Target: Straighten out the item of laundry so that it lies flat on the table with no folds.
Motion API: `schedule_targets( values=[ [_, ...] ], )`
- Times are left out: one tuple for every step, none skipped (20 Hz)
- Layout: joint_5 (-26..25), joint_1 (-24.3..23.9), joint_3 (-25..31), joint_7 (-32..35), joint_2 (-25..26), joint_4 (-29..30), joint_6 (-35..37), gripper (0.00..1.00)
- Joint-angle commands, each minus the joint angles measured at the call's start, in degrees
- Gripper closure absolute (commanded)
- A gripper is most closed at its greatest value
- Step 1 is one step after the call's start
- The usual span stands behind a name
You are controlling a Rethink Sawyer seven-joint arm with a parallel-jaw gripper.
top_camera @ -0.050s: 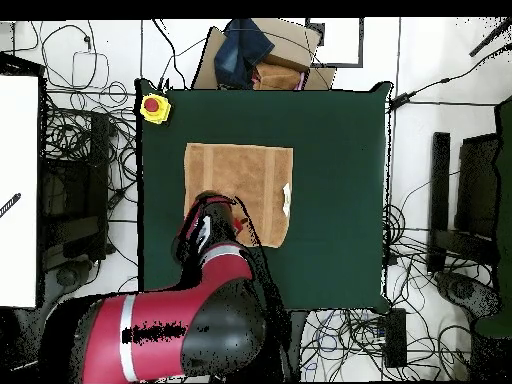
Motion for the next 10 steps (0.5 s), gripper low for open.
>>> schedule_targets(
  values=[
    [-3.7, -2.0, 3.8, -12.3, -0.4, 2.9, -3.9, 0.0],
    [-4.1, -2.1, 4.0, -12.4, 0.1, 2.4, -3.9, 0.0],
    [-4.5, -2.2, 4.2, -12.5, 0.6, 1.6, -3.9, 0.0],
    [-4.9, -2.6, 4.5, -12.8, 0.9, 1.4, -4.1, 0.0],
    [-5.1, -2.6, 4.7, -12.7, 1.3, 1.1, -4.1, 0.0],
    [-5.2, -2.4, 4.7, -12.2, 1.5, 1.1, -4.1, 0.0],
    [-5.2, -2.3, 5.0, -12.0, 1.6, 1.5, -4.2, 0.0],
    [-5.0, -2.2, 5.4, -11.8, 1.7, 1.7, -4.1, 0.0],
    [-4.9, -1.9, 5.5, -10.9, 1.9, 2.0, -4.3, 0.0],
    [-5.1, -1.4, 5.4, -9.9, 2.2, 2.0, -4.5, 0.0]
  ],
)
